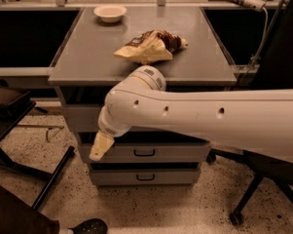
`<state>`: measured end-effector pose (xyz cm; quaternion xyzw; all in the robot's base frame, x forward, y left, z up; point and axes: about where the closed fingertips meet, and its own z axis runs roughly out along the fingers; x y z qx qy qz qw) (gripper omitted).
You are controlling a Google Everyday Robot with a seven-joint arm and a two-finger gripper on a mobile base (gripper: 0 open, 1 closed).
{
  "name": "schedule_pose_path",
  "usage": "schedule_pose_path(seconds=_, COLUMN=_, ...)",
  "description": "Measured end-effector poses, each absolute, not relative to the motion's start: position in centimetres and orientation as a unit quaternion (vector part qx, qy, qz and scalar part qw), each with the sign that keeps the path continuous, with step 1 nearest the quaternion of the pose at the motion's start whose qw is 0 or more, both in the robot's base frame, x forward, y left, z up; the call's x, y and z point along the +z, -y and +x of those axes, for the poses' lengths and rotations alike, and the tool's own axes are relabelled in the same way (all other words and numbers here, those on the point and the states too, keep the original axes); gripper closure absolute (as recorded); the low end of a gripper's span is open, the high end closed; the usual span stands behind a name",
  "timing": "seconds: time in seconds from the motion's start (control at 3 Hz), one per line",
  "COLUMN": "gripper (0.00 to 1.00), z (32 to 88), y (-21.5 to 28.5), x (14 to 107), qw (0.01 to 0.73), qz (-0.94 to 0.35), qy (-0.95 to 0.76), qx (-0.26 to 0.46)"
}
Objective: Open top drawer
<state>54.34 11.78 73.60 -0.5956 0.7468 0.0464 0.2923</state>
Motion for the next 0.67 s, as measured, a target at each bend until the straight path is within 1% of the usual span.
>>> schedule_pose_path(seconds=0.33, gripper=0.0, z=54.8, y=-11.7, x=73.5, qw=0.293, qz=-0.592, qy=-0.749, qx=0.048)
schedule_pose_path(seconds=0.67, gripper=0.0, z=55.8, y=-10.3, x=73.0, qw=0.291, qz=-0.58, qy=-0.76, qx=0.034)
